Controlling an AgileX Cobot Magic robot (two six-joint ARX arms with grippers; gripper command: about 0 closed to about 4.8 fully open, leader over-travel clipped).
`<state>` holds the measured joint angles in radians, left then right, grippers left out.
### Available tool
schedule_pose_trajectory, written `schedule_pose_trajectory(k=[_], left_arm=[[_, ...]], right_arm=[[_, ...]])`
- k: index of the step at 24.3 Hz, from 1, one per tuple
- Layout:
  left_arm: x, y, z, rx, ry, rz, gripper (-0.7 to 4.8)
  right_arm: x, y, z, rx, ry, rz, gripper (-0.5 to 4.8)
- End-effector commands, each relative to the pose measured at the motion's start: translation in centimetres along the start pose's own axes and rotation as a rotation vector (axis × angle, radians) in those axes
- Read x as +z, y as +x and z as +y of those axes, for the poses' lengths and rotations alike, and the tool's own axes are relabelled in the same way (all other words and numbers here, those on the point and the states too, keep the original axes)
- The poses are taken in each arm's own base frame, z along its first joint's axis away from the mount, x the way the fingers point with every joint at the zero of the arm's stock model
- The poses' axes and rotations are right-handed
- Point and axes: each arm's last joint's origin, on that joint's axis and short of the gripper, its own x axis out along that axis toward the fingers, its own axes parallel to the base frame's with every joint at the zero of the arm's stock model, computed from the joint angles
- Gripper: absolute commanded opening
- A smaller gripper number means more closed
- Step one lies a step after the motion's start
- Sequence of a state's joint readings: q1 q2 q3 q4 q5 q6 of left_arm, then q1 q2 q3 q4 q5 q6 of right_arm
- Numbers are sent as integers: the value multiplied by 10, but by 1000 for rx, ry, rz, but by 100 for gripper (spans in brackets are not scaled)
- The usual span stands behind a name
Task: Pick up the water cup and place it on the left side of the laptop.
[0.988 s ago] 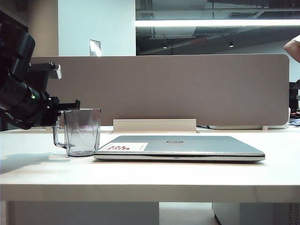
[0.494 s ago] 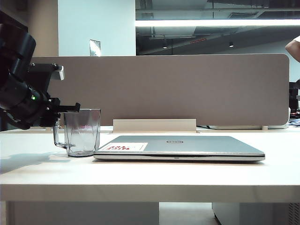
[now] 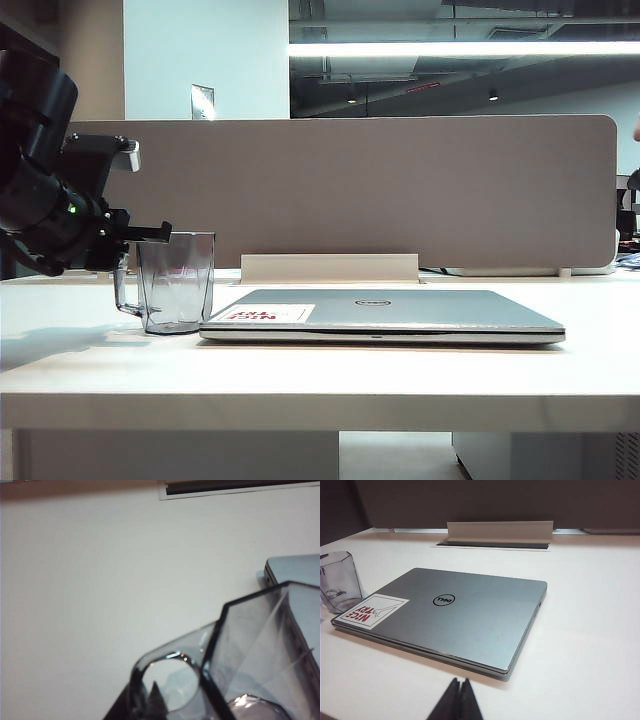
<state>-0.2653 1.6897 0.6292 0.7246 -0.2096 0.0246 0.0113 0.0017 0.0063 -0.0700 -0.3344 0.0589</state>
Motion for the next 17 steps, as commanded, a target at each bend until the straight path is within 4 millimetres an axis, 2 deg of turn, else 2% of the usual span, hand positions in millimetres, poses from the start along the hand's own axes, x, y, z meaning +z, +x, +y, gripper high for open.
schedule_pose_trajectory(k=[1,10,12,17], left_arm=[[-4,0,0,12,61,30,-6],[-4,0,0,11,53,35,1],[-5,0,0,11,36,47,57],[-6,0,0,11,32,57,67]], right_arm=[[0,0,0,2,-3,-8,-5],[0,0,0,2,-3,-7,-5],[0,0,0,2,-3,-7,-5],[-1,0,0,1,1,2,-5]])
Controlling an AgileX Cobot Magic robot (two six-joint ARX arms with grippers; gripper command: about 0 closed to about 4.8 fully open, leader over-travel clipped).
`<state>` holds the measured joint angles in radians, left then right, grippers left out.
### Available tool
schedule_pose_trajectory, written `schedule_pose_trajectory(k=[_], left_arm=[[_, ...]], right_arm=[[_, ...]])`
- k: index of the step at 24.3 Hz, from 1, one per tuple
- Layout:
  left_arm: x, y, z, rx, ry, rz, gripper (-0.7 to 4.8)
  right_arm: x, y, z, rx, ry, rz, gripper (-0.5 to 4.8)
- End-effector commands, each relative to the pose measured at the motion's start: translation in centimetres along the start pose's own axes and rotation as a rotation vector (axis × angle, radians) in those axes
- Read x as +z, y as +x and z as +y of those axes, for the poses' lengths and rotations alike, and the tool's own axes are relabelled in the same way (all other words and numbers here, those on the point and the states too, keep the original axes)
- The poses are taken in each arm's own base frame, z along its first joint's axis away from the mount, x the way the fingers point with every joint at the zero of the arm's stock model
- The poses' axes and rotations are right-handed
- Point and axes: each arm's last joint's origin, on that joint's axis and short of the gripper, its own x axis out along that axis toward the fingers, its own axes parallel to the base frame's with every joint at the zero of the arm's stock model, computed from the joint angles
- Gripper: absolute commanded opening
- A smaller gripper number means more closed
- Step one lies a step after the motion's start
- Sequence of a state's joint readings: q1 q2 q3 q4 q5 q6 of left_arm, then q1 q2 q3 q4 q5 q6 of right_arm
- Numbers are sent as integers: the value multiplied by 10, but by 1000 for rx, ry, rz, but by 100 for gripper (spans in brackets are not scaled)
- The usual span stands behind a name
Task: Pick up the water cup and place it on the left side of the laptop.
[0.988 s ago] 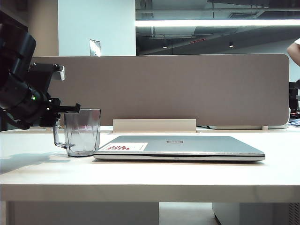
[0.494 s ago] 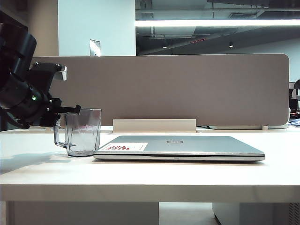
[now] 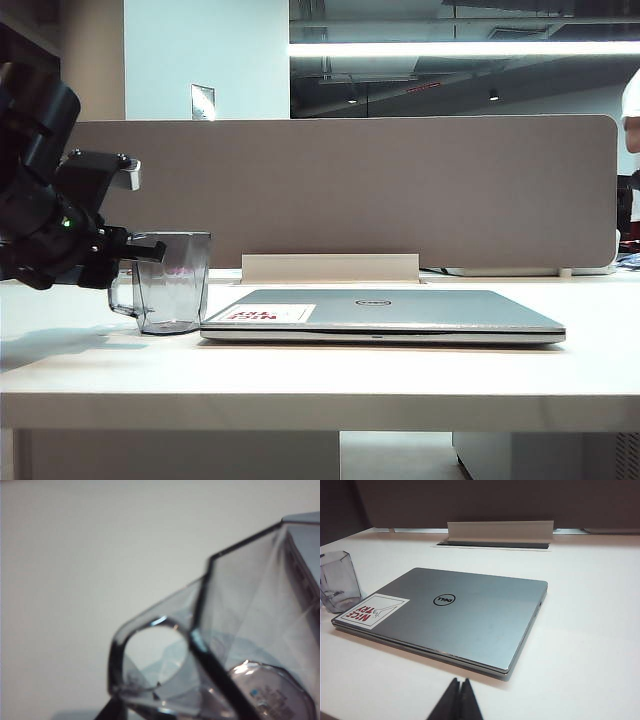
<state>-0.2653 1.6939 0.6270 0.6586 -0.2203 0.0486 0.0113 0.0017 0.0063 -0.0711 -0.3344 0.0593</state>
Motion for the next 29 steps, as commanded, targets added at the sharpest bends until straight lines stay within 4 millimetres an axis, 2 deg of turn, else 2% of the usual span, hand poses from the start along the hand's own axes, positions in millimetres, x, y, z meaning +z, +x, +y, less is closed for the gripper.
schedule_pose_trajectory(k=[1,5,8,12,16,18,21,22,25,27,29], left_arm=[[2,0,0,3,-7,-14,67],[1,-1,0,0,-5,-6,69],[2,-4,1,-2,3,28,99],[10,-16,4,-3,6,45,99],[9,-29,7,0,-57,158,99],[9,-38,8,10,-154,212,98],[13,-48,8,8,-172,223,96],[17,-57,8,3,-157,214,80],[29,-80,12,-5,-152,196,77],[35,-94,15,-6,-154,186,44],[38,-108,19,-6,-154,186,43]], right_arm=[[-1,0,0,1,1,4,-5],[-1,0,0,1,1,4,-5],[-1,0,0,1,1,4,-5],[-1,0,0,1,1,4,-5],[-1,0,0,1,1,5,-5],[-1,0,0,2,1,5,-5],[-1,0,0,2,1,5,-5],[-1,0,0,1,1,5,-5],[-1,0,0,0,1,5,-5],[-1,0,0,1,1,5,-5],[-1,0,0,1,1,5,-5]])
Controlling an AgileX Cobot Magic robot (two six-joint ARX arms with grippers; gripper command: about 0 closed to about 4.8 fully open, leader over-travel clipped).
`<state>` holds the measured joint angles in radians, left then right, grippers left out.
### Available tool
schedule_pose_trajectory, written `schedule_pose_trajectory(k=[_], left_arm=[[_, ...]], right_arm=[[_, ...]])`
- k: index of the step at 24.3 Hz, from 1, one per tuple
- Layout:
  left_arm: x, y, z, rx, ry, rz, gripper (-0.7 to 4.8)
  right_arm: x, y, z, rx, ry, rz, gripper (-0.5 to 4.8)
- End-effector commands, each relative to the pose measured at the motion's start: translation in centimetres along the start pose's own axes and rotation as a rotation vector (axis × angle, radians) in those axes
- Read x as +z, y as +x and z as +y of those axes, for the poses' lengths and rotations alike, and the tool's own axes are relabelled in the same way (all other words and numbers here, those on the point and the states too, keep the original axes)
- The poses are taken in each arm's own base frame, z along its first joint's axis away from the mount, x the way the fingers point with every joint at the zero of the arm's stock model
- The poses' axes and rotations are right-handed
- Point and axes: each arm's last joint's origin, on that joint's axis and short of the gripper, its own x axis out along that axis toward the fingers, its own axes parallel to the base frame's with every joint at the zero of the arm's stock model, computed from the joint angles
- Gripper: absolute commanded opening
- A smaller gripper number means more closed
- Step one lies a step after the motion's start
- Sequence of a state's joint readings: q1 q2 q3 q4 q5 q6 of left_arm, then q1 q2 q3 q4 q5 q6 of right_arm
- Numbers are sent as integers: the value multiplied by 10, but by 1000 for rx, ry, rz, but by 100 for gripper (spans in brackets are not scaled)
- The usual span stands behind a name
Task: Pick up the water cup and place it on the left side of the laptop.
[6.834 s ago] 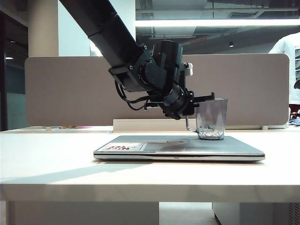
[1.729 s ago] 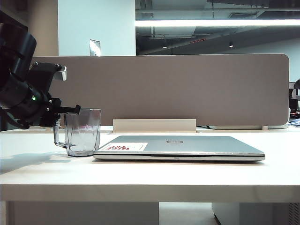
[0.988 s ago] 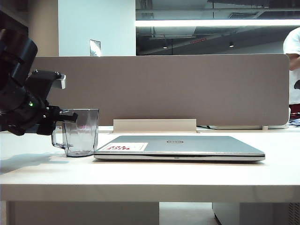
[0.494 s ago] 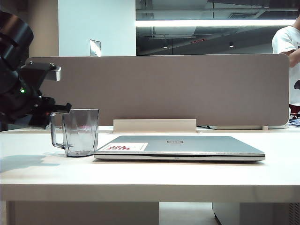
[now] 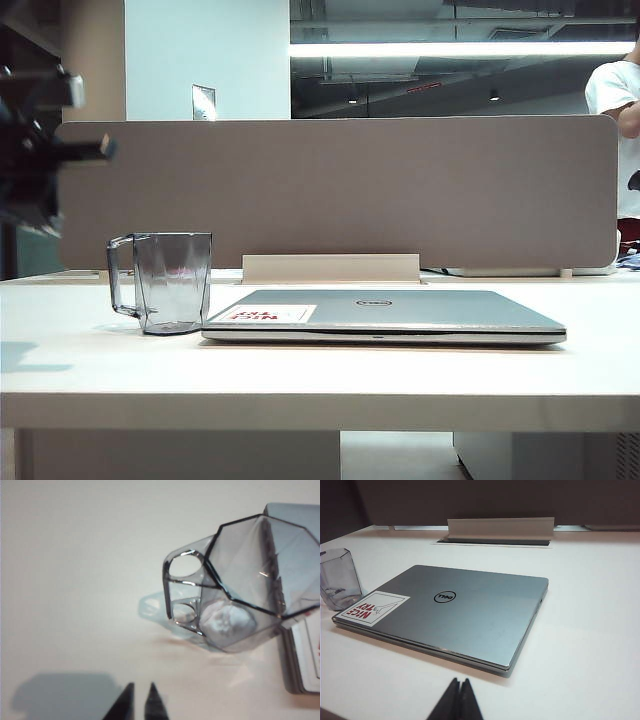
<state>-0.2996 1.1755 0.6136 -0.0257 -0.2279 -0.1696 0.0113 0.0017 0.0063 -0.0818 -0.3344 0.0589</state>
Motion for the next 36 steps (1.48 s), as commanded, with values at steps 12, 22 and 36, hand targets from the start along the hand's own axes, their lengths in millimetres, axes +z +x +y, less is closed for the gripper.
schedule_pose_trajectory(k=[12,22,36], left_arm=[[-37,-88,27,-23,-61,-137,-6],[-50,-120,30,-293,-150,-234,-5],[-90,-93,55,-7,-91,-451,-6]], right_arm=[[0,0,0,1,-2,-5,-5],[0,0,0,1,-2,-5,-5],[0,0,0,1,-2,-5,-5]])
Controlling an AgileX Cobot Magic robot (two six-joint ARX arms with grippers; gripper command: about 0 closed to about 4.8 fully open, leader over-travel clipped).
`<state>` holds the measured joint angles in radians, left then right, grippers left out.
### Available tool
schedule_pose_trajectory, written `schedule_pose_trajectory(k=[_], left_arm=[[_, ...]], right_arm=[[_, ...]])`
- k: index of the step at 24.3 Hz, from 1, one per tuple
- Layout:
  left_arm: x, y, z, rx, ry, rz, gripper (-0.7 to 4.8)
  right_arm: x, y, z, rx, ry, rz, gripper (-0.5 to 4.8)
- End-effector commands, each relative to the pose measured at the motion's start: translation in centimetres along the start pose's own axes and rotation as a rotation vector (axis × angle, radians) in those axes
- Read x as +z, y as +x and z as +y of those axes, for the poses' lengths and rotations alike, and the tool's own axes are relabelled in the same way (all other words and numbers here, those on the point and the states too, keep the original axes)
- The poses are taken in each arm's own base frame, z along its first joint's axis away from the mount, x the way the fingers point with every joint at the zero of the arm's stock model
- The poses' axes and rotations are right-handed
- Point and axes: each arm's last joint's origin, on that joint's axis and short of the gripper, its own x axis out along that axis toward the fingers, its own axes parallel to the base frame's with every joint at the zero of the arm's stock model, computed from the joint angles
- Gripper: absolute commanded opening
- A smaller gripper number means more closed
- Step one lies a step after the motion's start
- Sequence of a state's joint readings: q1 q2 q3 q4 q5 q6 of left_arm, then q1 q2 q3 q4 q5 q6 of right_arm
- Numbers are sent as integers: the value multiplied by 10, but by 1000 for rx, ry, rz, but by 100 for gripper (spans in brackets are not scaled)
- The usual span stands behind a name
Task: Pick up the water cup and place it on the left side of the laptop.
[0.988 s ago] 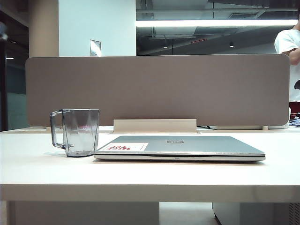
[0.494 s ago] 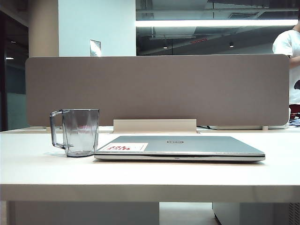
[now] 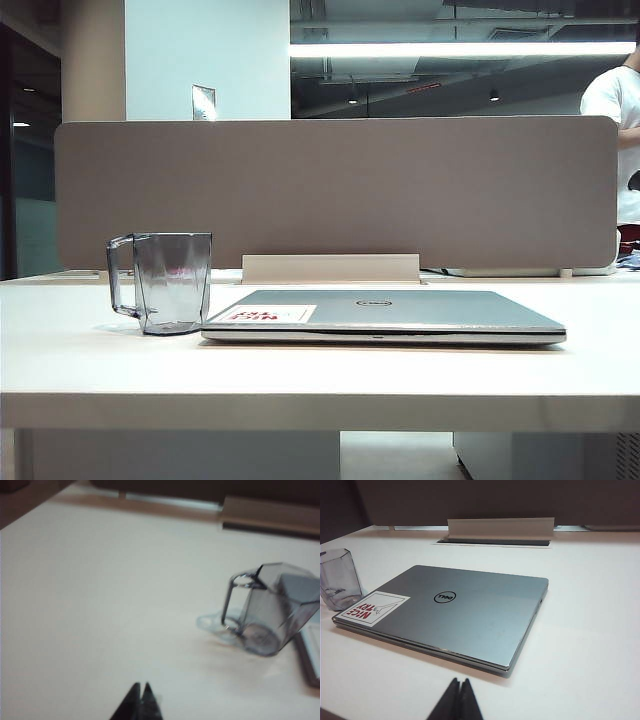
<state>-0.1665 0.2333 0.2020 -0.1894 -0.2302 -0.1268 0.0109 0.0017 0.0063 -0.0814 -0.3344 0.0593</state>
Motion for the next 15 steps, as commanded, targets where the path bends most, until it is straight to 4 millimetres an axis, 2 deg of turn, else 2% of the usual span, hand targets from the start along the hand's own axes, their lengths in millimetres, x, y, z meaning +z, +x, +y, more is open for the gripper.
schedule_pose_trajectory(k=[1,4,8,15], left_arm=[[-11,2,6,-95,-16,-103,-6],[-26,3,12,-81,-21,-134,-5],[-35,4,14,-72,-23,-148,-5],[-38,3,14,-70,3,-126,-5]], right_arm=[[-1,0,0,1,-2,-4,-5],[-1,0,0,1,-2,-4,-5],[-1,0,0,1,-2,-4,-5],[-1,0,0,1,-2,-4,-5]])
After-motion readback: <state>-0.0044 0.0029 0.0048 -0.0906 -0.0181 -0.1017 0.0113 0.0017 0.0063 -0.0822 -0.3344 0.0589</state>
